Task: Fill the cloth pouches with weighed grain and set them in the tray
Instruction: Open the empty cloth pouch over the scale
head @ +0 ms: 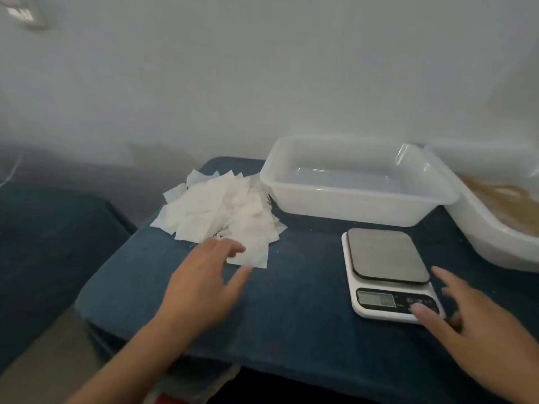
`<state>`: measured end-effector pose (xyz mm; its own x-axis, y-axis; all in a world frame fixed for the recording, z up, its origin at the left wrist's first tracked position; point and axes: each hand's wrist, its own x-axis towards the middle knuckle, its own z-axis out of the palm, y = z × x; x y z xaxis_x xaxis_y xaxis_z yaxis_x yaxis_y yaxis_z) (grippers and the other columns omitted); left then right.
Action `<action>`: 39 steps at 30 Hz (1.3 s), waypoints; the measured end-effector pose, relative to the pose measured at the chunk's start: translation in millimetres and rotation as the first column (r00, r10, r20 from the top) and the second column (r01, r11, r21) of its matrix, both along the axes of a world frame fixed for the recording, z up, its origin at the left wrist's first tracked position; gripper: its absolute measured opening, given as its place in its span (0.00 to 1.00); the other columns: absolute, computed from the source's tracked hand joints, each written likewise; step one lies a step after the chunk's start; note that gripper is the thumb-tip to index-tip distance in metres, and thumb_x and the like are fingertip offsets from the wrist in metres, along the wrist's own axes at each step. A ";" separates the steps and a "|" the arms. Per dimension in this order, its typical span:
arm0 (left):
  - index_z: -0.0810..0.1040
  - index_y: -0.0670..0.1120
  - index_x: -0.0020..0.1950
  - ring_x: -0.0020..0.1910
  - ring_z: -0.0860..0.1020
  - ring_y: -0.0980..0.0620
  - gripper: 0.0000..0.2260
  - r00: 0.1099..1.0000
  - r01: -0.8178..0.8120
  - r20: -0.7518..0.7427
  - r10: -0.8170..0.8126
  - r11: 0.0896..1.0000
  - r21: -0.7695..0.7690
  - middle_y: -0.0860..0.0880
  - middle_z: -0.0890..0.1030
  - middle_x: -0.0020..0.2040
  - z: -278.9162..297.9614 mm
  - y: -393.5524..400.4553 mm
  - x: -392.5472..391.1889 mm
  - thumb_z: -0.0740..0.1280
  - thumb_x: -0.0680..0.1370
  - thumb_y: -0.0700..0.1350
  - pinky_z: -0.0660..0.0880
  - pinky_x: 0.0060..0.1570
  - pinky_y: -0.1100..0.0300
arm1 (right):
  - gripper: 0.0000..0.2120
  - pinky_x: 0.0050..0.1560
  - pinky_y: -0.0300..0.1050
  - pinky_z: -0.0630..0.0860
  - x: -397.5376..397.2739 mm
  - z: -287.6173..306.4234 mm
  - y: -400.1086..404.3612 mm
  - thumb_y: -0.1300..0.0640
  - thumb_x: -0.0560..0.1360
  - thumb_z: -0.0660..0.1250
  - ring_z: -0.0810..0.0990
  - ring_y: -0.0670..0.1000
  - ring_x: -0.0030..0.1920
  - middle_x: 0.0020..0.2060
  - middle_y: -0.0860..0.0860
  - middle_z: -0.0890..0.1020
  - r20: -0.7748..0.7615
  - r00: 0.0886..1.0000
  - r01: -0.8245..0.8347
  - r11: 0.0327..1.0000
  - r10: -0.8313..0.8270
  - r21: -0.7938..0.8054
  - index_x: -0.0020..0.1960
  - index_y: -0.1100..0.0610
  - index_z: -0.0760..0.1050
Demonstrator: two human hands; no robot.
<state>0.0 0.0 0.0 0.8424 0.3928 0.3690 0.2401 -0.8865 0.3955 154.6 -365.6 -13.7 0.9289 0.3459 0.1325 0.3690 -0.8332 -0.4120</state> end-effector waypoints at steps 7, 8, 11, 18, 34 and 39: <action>0.69 0.51 0.68 0.59 0.78 0.44 0.20 0.960 -0.268 -0.146 0.238 0.933 -0.240 0.45 0.77 0.62 -27.0 25.2 80.9 0.63 0.81 0.61 0.73 0.53 0.50 | 0.29 0.56 0.46 0.71 -3.5 -3.8 32.4 0.35 0.79 0.60 0.79 0.51 0.60 0.67 0.47 0.79 -0.094 0.995 0.049 0.994 -0.039 0.100 0.77 0.42 0.63; 0.69 0.51 0.68 0.59 0.78 0.44 0.20 0.960 -0.272 -0.142 0.243 0.928 -0.254 0.46 0.78 0.60 -31.6 29.7 83.0 0.64 0.80 0.60 0.72 0.52 0.52 | 0.29 0.53 0.44 0.70 -2.8 -5.2 31.5 0.35 0.78 0.60 0.79 0.48 0.55 0.64 0.45 0.80 -0.092 0.995 0.055 0.991 -0.044 0.126 0.76 0.42 0.65; 0.72 0.53 0.62 0.52 0.80 0.48 0.15 0.963 -0.271 -0.094 0.254 0.908 -0.321 0.52 0.81 0.47 -32.4 33.0 83.2 0.67 0.79 0.57 0.70 0.47 0.55 | 0.25 0.48 0.39 0.70 -5.1 -8.2 29.7 0.36 0.78 0.61 0.79 0.39 0.47 0.56 0.40 0.80 -0.071 0.997 0.027 0.986 -0.015 0.167 0.73 0.41 0.68; 0.77 0.57 0.44 0.39 0.78 0.58 0.05 0.939 -0.178 0.230 0.254 0.935 -0.307 0.58 0.79 0.40 -3.6 8.3 66.7 0.70 0.79 0.54 0.69 0.37 0.62 | 0.26 0.46 0.39 0.73 5.5 0.3 18.9 0.36 0.78 0.60 0.79 0.36 0.44 0.56 0.37 0.75 -0.006 0.999 0.040 0.983 -0.040 0.177 0.75 0.39 0.66; 0.80 0.58 0.48 0.48 0.85 0.53 0.09 0.793 0.551 0.579 -0.188 0.626 -0.551 0.54 0.85 0.46 23.6 -100.3 196.8 0.75 0.78 0.44 0.82 0.48 0.59 | 0.14 0.34 0.37 0.76 97.9 40.9 83.5 0.49 0.78 0.69 0.79 0.46 0.34 0.52 0.44 0.80 0.527 0.839 -0.453 0.710 0.134 0.539 0.61 0.56 0.79; 0.80 0.58 0.47 0.45 0.87 0.53 0.09 0.827 0.493 0.560 -0.057 0.552 -0.672 0.51 0.88 0.45 2.5 -97.0 195.9 0.76 0.72 0.47 0.81 0.41 0.65 | 0.11 0.36 0.32 0.75 107.4 20.3 86.2 0.52 0.78 0.70 0.77 0.45 0.32 0.50 0.44 0.79 0.531 0.838 -0.436 0.737 0.123 0.517 0.59 0.55 0.81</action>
<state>195.9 -97.0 2.5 0.7903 0.4755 0.3864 -0.3457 -0.1745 0.9220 262.0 -279.4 6.6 0.5842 0.2815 0.7612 0.8076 -0.2945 -0.5109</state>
